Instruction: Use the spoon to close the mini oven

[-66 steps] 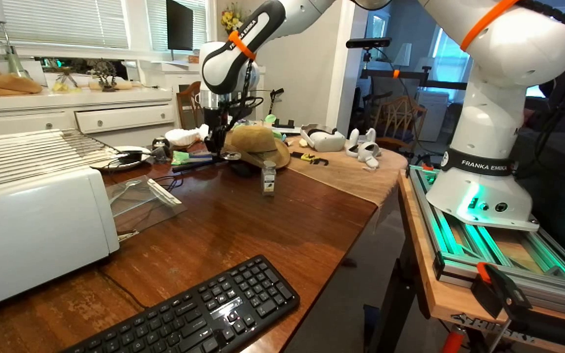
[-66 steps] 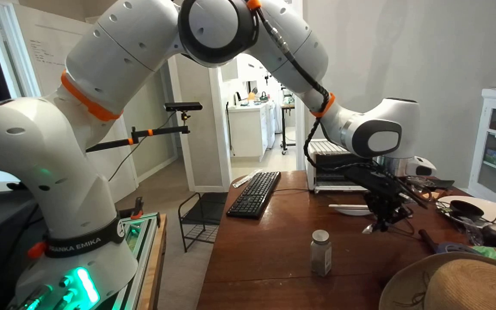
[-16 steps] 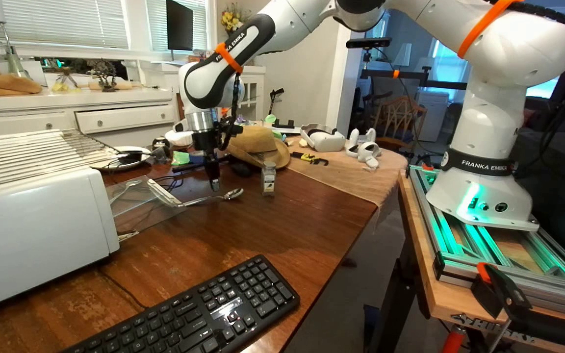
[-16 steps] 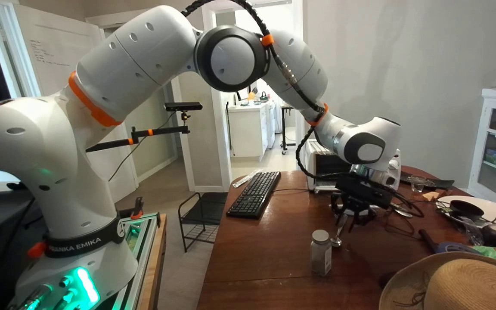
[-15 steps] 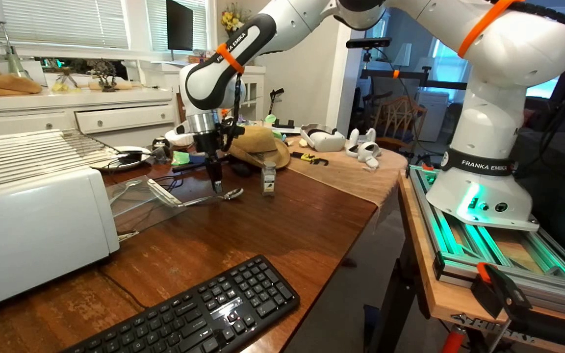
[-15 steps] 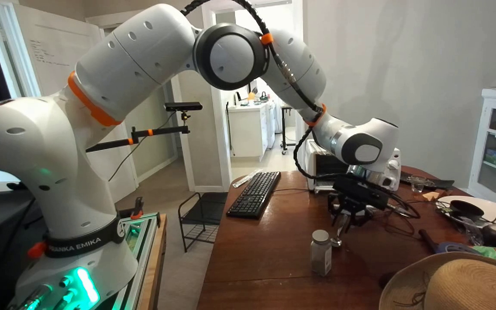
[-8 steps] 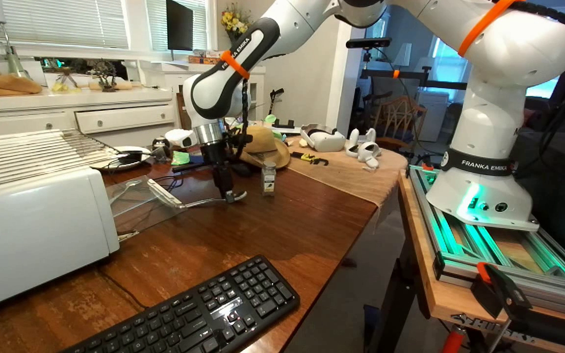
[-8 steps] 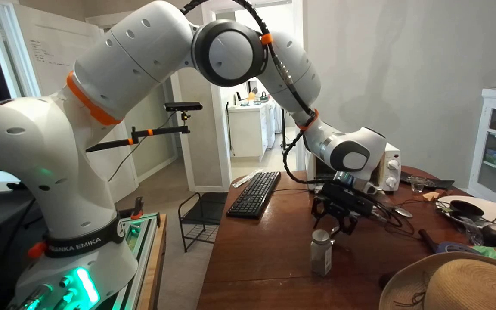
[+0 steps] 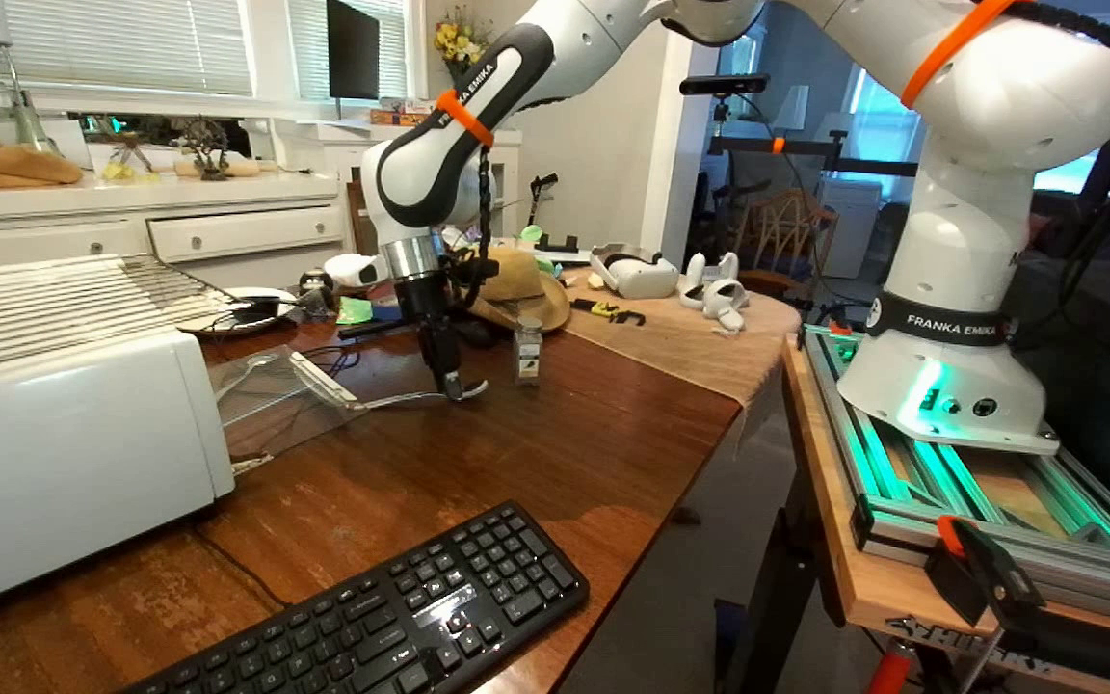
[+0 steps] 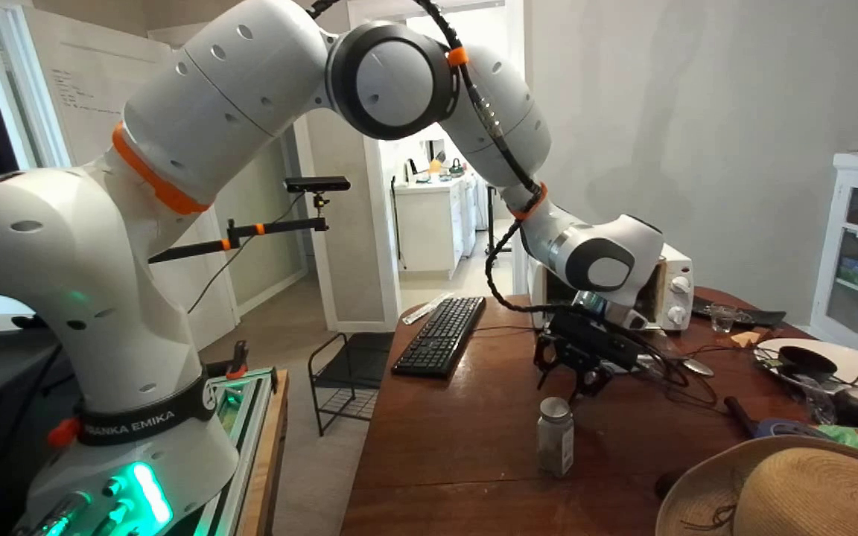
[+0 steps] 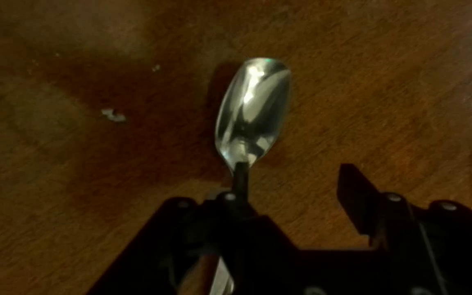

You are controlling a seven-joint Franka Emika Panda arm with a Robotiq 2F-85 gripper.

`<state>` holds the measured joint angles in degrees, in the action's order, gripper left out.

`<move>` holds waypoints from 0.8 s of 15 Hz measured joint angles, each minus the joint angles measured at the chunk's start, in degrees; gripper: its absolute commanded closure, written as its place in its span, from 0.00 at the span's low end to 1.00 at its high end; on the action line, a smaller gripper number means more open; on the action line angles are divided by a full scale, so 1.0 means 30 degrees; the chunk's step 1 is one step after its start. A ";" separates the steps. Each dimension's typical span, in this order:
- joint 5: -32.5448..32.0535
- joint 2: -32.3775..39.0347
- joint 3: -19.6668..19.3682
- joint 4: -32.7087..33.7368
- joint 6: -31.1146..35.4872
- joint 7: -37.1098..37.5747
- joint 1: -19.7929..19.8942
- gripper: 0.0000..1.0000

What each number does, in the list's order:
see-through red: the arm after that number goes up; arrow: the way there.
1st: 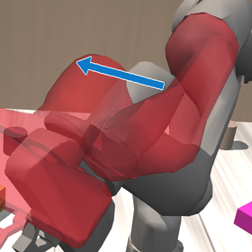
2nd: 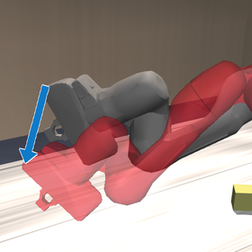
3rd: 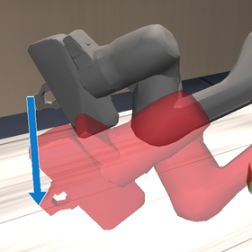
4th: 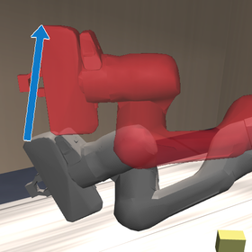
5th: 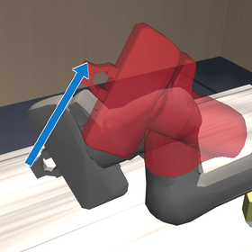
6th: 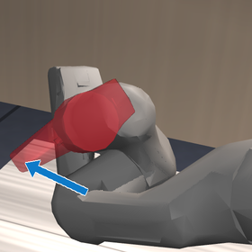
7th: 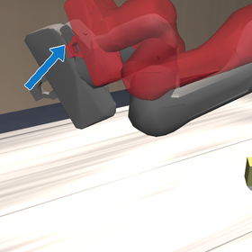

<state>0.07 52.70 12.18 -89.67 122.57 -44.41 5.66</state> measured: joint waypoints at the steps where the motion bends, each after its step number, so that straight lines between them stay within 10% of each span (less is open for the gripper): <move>1: 0.0139 -0.0255 0.0083 -0.0229 0.0000 -0.0098 0.0049 0.38; 12: 0.1472 -0.1058 0.0055 -0.1283 0.2641 -0.0491 0.0503 0.43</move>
<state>4.48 49.53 12.34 -93.52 130.49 -45.88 7.17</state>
